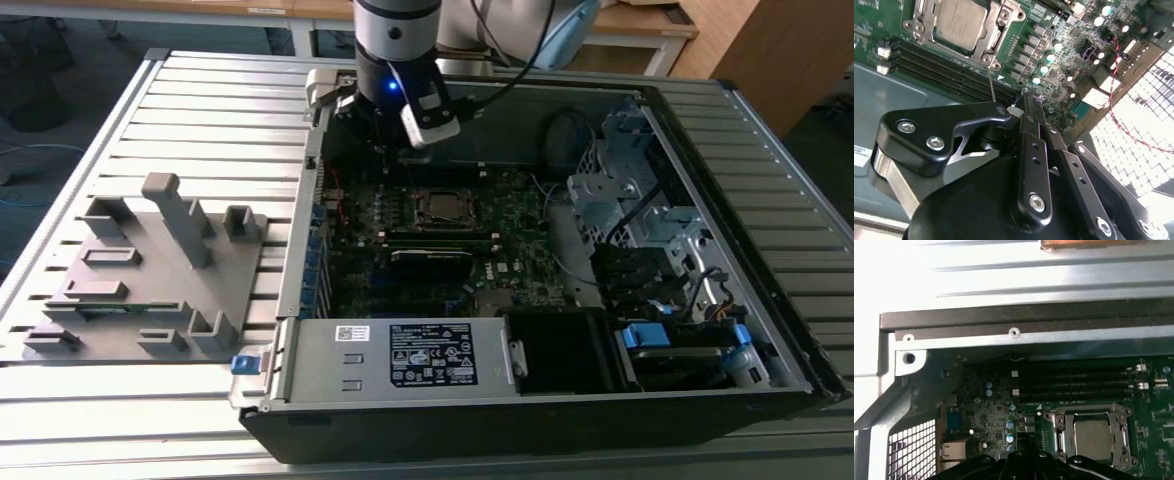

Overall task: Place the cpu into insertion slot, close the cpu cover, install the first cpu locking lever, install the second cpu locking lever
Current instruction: 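Install the first cpu locking lever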

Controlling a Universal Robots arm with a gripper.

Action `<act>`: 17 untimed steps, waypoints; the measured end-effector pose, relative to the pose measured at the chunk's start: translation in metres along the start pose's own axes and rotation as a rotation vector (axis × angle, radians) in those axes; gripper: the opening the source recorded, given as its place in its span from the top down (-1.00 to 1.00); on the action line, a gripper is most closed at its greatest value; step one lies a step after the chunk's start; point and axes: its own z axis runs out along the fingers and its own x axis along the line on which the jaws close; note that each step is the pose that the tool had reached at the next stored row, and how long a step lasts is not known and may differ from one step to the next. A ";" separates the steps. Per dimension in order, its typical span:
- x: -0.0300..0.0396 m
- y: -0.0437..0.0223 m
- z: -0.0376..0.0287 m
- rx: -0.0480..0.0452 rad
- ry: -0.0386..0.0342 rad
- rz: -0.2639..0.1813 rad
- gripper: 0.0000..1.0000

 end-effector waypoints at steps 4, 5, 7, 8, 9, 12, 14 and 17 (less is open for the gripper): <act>-0.0002 -0.0001 0.0005 -0.0181 0.0054 -0.030 0.80; -0.0002 -0.0001 0.0005 -0.0219 0.0058 -0.032 0.80; -0.0002 -0.0001 0.0005 -0.0223 0.0059 -0.032 0.80; -0.0002 0.0000 0.0005 -0.0224 0.0059 -0.032 0.80; -0.0002 -0.0001 0.0005 -0.0224 0.0059 -0.032 0.80; -0.0002 -0.0005 0.0029 -0.0224 0.0059 -0.032 0.80; -0.0004 -0.0008 0.0055 -0.0254 0.0061 -0.032 0.80; -0.0003 -0.0010 0.0065 -0.0611 0.0088 -0.032 0.80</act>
